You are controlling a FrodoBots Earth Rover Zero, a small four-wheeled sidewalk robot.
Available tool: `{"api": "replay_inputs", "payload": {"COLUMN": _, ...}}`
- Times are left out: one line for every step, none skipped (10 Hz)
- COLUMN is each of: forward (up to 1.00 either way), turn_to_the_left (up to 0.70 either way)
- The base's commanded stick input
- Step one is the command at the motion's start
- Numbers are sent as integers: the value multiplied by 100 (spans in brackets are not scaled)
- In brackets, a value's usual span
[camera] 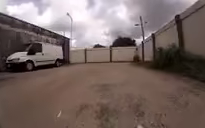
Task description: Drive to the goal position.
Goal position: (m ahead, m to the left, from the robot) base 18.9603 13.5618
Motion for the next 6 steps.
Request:
{"api": "replay_inputs", "payload": {"forward": 50, "turn_to_the_left": 0}}
{"api": "replay_inputs", "payload": {"forward": 50, "turn_to_the_left": 0}}
{"api": "replay_inputs", "payload": {"forward": 50, "turn_to_the_left": 0}}
{"api": "replay_inputs", "payload": {"forward": 50, "turn_to_the_left": 0}}
{"api": "replay_inputs", "payload": {"forward": 50, "turn_to_the_left": 0}}
{"api": "replay_inputs", "payload": {"forward": 50, "turn_to_the_left": 0}}
